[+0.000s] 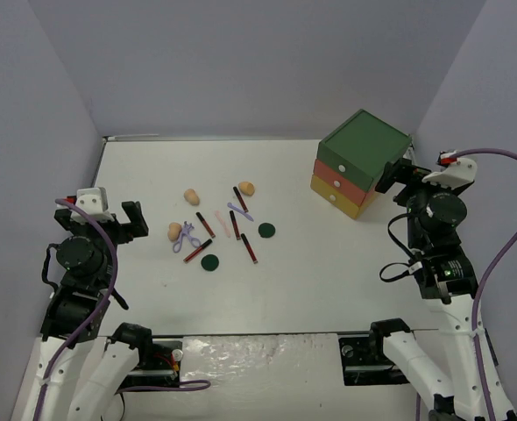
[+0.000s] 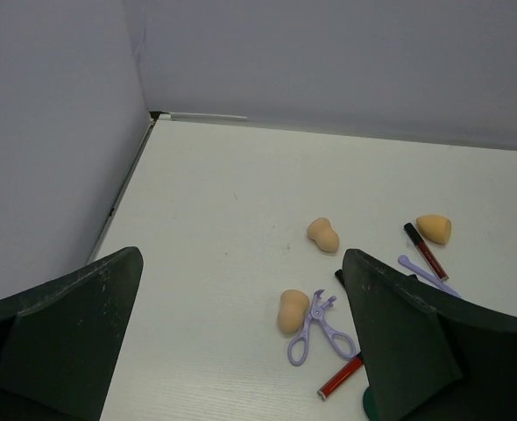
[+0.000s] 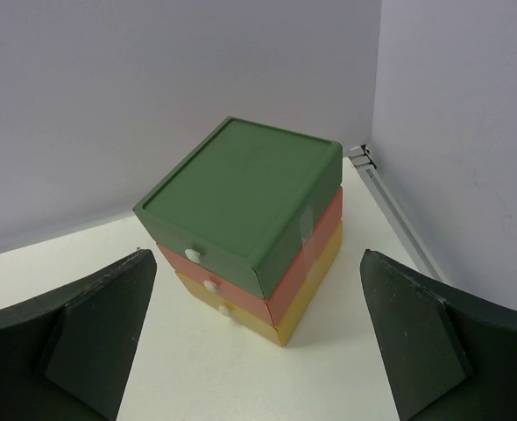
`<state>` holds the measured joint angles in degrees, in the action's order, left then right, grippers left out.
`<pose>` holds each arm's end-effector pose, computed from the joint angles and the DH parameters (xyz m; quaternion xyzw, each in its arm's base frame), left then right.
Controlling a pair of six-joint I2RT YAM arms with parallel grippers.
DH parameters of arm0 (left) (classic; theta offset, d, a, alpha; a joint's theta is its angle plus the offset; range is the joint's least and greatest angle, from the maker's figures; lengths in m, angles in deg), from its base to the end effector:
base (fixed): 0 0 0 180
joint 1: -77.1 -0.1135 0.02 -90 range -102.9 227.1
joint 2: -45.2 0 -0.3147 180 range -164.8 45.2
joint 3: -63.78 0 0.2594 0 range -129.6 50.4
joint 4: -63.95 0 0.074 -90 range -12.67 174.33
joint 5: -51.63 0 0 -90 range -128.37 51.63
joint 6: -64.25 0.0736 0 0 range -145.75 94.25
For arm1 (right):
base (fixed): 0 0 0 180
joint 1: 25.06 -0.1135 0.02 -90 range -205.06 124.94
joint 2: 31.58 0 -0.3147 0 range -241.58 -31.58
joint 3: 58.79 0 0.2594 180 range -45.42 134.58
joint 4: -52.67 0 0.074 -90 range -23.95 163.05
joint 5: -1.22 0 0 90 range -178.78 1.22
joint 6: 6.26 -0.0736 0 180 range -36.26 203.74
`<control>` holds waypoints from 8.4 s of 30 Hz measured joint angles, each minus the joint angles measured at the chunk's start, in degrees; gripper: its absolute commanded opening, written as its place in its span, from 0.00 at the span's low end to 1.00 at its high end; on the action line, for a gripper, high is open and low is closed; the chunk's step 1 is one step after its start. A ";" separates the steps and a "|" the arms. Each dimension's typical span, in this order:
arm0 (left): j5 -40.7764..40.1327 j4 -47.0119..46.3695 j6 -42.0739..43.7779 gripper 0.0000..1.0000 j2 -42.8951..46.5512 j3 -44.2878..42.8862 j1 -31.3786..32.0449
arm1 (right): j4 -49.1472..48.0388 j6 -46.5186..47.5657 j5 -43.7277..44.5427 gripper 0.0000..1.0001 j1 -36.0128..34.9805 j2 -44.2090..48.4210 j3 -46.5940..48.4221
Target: Organize the makeup
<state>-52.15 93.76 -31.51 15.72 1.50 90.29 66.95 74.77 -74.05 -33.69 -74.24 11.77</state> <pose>0.1105 -0.0079 0.4165 -0.0425 0.6876 -0.0371 0.7238 0.1599 0.0053 0.4823 0.1026 0.6129 0.0409 0.7824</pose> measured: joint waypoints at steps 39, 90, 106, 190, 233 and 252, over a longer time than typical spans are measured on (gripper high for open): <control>-2.67 0.49 -0.29 0.97 -2.27 0.09 -0.02 | 4.44 -12.15 29.91 0.86 -19.58 -41.47 14.97; -2.54 0.44 -0.48 0.97 -2.01 0.74 -0.02 | 6.69 -31.01 35.88 0.44 -17.55 -56.44 20.87; -2.03 0.44 -0.53 0.97 -2.00 0.74 -0.02 | 9.07 -33.76 38.03 0.43 -17.28 -58.80 23.79; -1.40 0.45 -0.74 0.97 -1.90 0.84 -0.02 | 17.31 -20.86 20.19 0.68 -38.14 -46.30 21.99; -0.51 0.61 -0.83 0.97 -5.77 0.83 -0.17 | 4.88 -0.95 -10.82 0.00 -39.82 -61.37 10.39; 0.48 0.87 -0.90 0.97 -6.16 0.83 -0.20 | 14.85 17.64 -5.22 0.17 -12.65 -47.87 32.48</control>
<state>-51.67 94.63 -32.40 9.56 2.33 90.10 81.80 92.41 -79.27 -46.34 -122.11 44.25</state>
